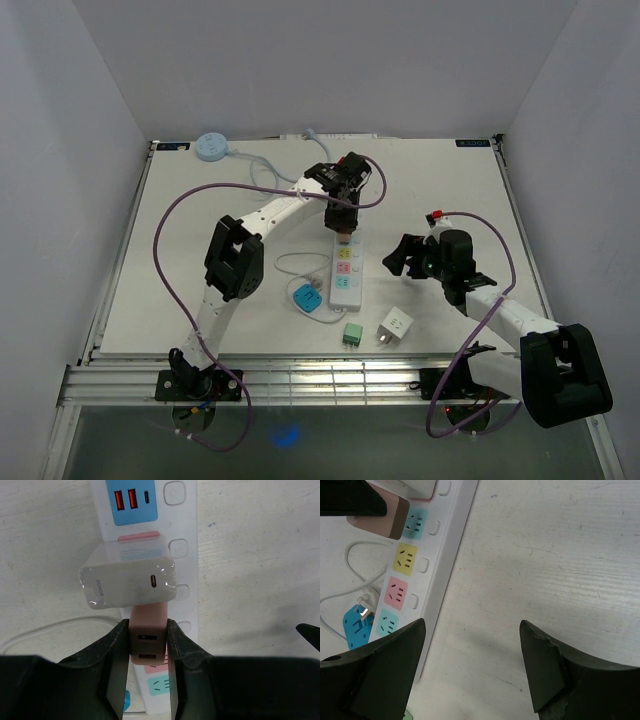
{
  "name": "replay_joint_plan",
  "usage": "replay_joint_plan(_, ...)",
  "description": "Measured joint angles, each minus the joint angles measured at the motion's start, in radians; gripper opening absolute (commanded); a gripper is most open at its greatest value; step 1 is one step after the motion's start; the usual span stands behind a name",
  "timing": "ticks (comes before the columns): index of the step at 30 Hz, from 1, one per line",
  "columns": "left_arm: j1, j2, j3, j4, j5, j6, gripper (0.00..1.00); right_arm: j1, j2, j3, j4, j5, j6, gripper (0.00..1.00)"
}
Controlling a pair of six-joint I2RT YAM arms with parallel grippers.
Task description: Insert the plug
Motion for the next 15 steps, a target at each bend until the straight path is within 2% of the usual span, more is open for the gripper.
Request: replay_joint_plan(15,-0.014,0.012,0.008,0.000,-0.011,0.000,0.00,-0.013,0.000,-0.008,0.000,-0.012,0.003,0.81)
